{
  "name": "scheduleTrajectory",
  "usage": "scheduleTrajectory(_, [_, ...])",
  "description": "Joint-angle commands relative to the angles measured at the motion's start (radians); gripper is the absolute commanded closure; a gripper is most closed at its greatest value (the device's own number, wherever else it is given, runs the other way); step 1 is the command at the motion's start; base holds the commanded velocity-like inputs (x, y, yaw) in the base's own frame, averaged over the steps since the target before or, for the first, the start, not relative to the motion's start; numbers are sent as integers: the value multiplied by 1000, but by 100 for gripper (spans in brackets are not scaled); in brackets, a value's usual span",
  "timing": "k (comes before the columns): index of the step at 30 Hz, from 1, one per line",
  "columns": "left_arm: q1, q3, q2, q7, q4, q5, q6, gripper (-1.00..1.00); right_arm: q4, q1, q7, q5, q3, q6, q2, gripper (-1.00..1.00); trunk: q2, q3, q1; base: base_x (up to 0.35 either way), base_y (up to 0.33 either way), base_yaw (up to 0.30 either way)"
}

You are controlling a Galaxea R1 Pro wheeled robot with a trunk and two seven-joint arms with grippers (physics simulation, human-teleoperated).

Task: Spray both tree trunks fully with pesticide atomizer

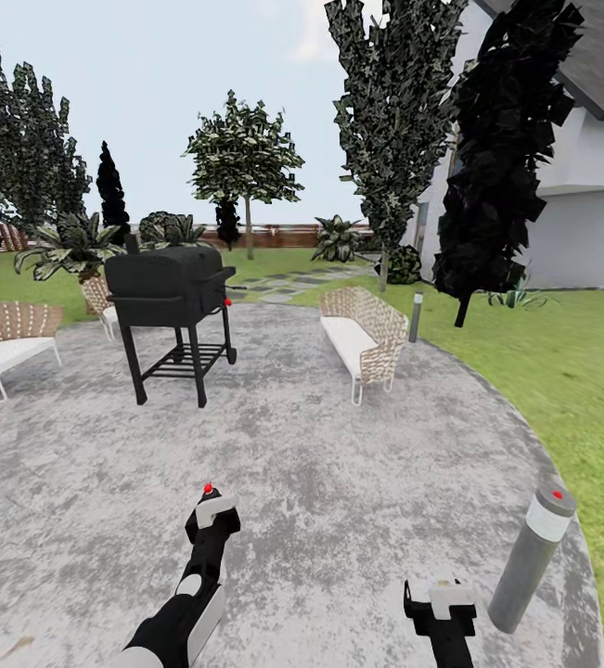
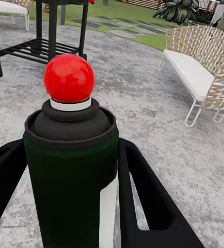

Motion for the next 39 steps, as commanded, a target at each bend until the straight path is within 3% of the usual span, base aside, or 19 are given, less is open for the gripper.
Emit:
scheduleTrajectory(1, [0, 0, 0, 0, 0, 0, 0, 100, 0, 0, 0, 0, 0, 0, 0, -100, 0, 0, 0, 117, 0, 0])
scheduleTrajectory(39, [0, 0, 0, 0, -1, 0, -1, 100, 2, 0, 0, 0, 0, 0, 0, -100, 0, 0, 0, 120, 0, 0])
